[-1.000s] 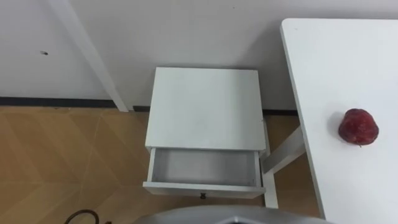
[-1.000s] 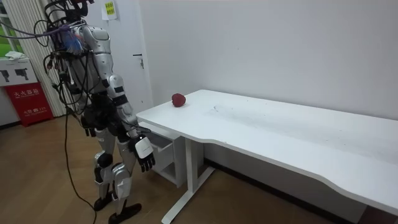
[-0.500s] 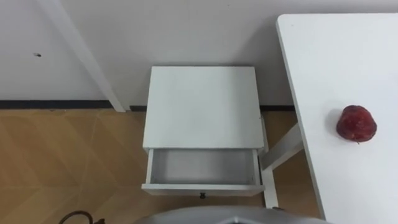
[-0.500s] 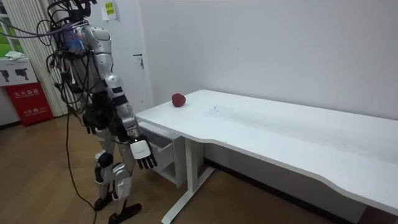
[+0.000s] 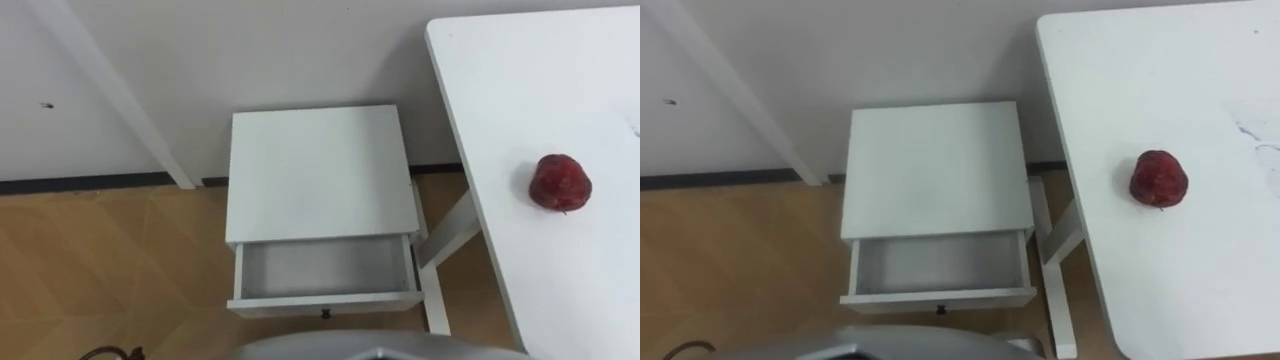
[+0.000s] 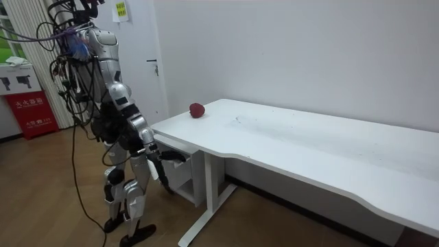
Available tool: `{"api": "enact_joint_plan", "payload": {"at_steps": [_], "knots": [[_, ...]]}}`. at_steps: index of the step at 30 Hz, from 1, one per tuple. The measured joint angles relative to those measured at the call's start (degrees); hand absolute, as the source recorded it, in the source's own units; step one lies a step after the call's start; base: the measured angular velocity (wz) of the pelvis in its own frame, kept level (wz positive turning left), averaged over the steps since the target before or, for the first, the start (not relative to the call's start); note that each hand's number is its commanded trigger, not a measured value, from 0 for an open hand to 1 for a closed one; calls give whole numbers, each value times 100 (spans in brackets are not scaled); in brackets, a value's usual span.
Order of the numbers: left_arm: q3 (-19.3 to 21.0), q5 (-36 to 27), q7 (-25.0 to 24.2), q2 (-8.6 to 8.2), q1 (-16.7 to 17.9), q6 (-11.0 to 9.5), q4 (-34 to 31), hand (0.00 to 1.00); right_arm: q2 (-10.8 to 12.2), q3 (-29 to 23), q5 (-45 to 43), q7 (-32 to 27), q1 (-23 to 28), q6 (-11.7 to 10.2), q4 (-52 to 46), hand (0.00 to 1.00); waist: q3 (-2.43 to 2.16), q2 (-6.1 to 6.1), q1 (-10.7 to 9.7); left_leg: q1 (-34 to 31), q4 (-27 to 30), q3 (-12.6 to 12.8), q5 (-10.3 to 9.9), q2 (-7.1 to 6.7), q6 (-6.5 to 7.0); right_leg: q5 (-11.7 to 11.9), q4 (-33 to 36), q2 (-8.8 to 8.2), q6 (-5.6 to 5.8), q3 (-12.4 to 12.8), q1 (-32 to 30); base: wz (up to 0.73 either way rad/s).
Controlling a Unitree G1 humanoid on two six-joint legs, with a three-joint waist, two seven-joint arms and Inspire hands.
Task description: Put apple and close drawer
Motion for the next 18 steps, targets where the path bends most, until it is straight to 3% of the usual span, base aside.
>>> {"api": "enact_joint_plan", "payload": {"at_steps": [3, 8, 18], "knots": [[0, 3, 0, 13, -5, -32, -8, 0, -12, -220, 229, -333, -26, -139, -76, 0, 0, -17, -10, -67, 34, 5, 0, -1, 0, 0, -2, -3, 0, -4, -41, 0], [0, 16, -4, 17, 4, -19, -120, 0, -51, -508, 543, -837, -92, -178, -330, 0, 9, -11, -11, -186, 30, 5, 3, 2, 5, 3, 100, -6, -1, 54, -229, -5], [-1, -4, -4, 134, -46, -72, -241, 0, -372, -766, 681, -2045, -368, -741, -1742, 0, 35, -33, -140, -241, 35, 84, 45, -4, 69, 2, 175, -29, 5, 124, -330, 0]]}}
